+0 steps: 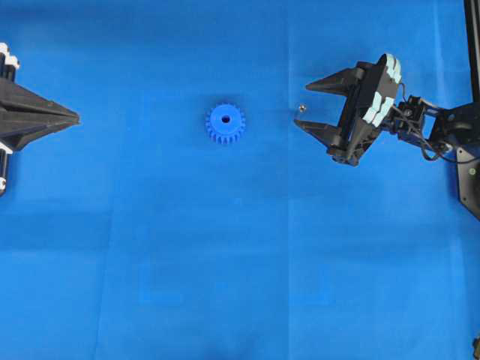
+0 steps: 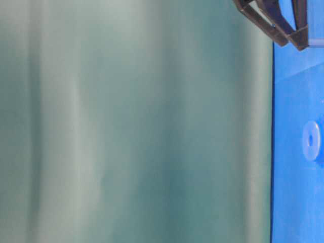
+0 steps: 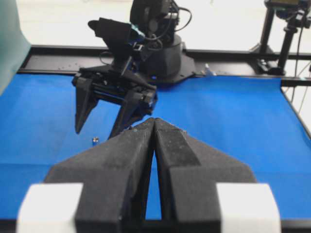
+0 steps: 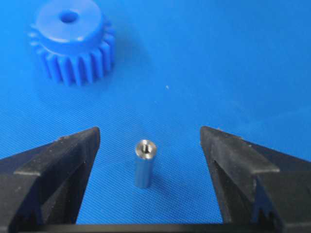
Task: Insert the shaft placed at a random location into the center hole of the small gear at another random location.
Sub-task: 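Move the right gripper left over the silver shaft and lower it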
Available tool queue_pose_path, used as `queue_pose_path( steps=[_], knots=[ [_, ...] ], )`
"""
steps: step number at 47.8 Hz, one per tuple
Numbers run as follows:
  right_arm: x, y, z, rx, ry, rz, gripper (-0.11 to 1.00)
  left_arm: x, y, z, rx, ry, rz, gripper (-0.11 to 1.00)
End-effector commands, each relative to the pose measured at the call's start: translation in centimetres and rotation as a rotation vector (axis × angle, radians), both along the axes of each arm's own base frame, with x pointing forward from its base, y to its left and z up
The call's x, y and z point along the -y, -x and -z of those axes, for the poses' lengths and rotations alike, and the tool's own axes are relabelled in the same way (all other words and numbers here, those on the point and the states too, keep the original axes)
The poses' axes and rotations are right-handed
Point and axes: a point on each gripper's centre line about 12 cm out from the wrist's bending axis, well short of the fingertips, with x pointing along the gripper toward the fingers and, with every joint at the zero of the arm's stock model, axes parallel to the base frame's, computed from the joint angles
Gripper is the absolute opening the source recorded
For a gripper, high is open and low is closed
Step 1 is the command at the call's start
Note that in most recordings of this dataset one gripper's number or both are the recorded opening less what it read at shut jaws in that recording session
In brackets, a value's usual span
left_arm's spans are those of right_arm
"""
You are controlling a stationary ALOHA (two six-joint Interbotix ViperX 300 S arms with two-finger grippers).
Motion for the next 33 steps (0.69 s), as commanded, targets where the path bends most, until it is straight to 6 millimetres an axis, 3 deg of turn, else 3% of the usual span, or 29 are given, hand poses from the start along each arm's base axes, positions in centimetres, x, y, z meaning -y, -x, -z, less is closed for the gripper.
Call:
queue_pose_path(
  steps=[1, 12, 18, 22, 33],
  knots=[
    [0.29, -0.53, -0.32, 0.03, 0.006, 0.014, 0.7, 0.0, -0.08, -0.31, 0.009, 0.0, 0.0, 0.0],
    [0.37, -0.96, 0.08, 0.02, 0.004, 0.014, 0.7, 0.0, -0.04, -0.2, 0.006, 0.0, 0.0, 0.0],
    [0.41, -0.93, 0.29, 0.014, 0.001, 0.016, 0.64, 0.01, -0.04, -0.2, 0.006, -0.003, 0.0, 0.0],
    [0.27, -0.95, 0.35, 0.011, 0.0, 0.012, 0.53, 0.01, 0.01, -0.24, 0.008, -0.003, 0.0, 0.0],
    [-0.09, -0.99, 0.3, 0.014, 0.006, -0.007, 0.05, 0.0, 0.17, -0.33, 0.009, -0.003, 0.0, 0.0]
  ],
)
